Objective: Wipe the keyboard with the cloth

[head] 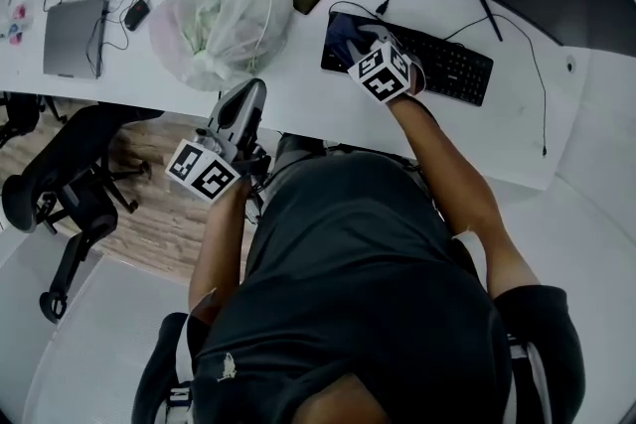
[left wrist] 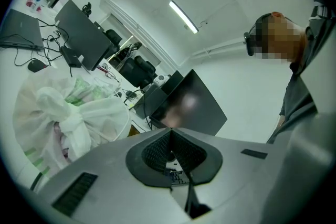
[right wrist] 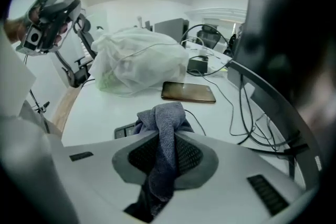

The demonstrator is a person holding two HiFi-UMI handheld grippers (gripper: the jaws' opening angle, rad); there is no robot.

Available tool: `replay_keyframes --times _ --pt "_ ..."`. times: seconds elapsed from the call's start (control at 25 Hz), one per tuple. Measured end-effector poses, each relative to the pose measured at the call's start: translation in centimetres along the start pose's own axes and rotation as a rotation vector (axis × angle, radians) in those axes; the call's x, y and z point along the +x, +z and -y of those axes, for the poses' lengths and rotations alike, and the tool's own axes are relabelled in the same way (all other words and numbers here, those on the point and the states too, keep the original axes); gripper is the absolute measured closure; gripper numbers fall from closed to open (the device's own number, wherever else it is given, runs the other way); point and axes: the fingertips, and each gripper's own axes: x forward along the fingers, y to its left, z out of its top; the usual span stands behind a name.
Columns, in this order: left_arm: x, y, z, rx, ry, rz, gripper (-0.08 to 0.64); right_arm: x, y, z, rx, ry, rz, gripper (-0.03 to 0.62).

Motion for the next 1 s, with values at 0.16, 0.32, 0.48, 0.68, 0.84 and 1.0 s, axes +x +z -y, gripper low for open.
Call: replay_keyframes --times 0.16,0.32,0.48,0.68,0.84,1.0 --pt "-0.2 0.8 -1.4 0.0 0.009 0.004 0.555 1.1 0.4 -0.9 -0.022 0.011 0.025 0.531" --pt "0.2 0.7 -1.9 -0.002 0.002 -0.016 0.555 0.9 0.3 -0.9 -0.003 0.059 0.084 0.531" --pt "1.4 0.2 -1.5 -0.005 -0.013 -0.047 0.555 0.6 0.5 -0.7 -0.007 0.066 0.092 0.531" --pt "3.2 -0.3 -0.4 -0.005 -0.035 -0.075 0.555 0.4 0.3 -0.5 0.002 0.045 0.107 0.531" --pt "4.1 -0.3 0.3 -0.006 -0.045 -0.078 0.555 0.3 0.0 -0.3 -0.02 0.046 0.083 0.531" --pt "4.6 -0.3 0.0 -0.014 -0.034 -0.08 0.555 0.5 -0.2 -0.1 -0.007 0.067 0.072 0.53"
